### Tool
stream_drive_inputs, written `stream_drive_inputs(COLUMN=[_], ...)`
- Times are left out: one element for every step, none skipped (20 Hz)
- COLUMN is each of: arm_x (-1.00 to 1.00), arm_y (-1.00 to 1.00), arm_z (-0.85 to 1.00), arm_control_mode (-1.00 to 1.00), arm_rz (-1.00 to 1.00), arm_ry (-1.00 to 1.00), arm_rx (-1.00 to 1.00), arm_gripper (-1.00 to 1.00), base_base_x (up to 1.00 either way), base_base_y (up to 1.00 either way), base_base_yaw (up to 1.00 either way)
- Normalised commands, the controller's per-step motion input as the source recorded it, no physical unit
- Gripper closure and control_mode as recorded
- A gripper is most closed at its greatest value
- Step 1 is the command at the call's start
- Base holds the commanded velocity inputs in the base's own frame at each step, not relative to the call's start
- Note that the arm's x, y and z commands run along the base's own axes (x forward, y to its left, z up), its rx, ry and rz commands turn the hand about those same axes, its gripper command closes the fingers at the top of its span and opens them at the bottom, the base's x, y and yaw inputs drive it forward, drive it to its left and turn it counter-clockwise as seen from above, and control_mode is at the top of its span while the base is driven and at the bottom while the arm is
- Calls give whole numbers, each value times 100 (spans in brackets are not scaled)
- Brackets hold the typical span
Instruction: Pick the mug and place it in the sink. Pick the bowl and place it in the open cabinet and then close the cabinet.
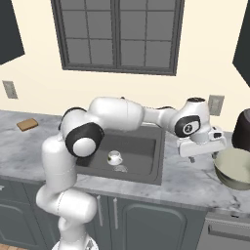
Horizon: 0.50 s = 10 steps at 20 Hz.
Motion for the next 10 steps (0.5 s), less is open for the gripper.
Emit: stream_drive_inputs(arm_x=[3, 4, 4, 4, 6, 7, 9, 10, 10, 11], arm_y=[-19, -17, -16, -15, -14, -11, -11, -6, -4, -4], arm_z=[-16, -17, -17, -16, -16, -14, -11, -11, -10, -6], arm_control_mode=[-100, -100, -100, -100, -100, -100, -100, -100, -100, -100], arm_rz=[0, 0, 0, 0, 0, 0, 0, 0, 0, 0], arm_ry=[0, 0, 0, 0, 0, 0, 0, 0, -2, -6], arm_rx=[0, 0, 0, 0, 0, 0, 0, 0, 0, 0], arm_gripper=[-100, -100, -100, -100, -100, -100, -100, -100, -100, -100], base_base_x=[0, 0, 0, 0, 0, 0, 0, 0, 0, 0], base_base_y=[0, 0, 0, 0, 0, 0, 0, 0, 0, 0], base_base_yaw=[0, 0, 0, 0, 0, 0, 0, 0, 0, 0])
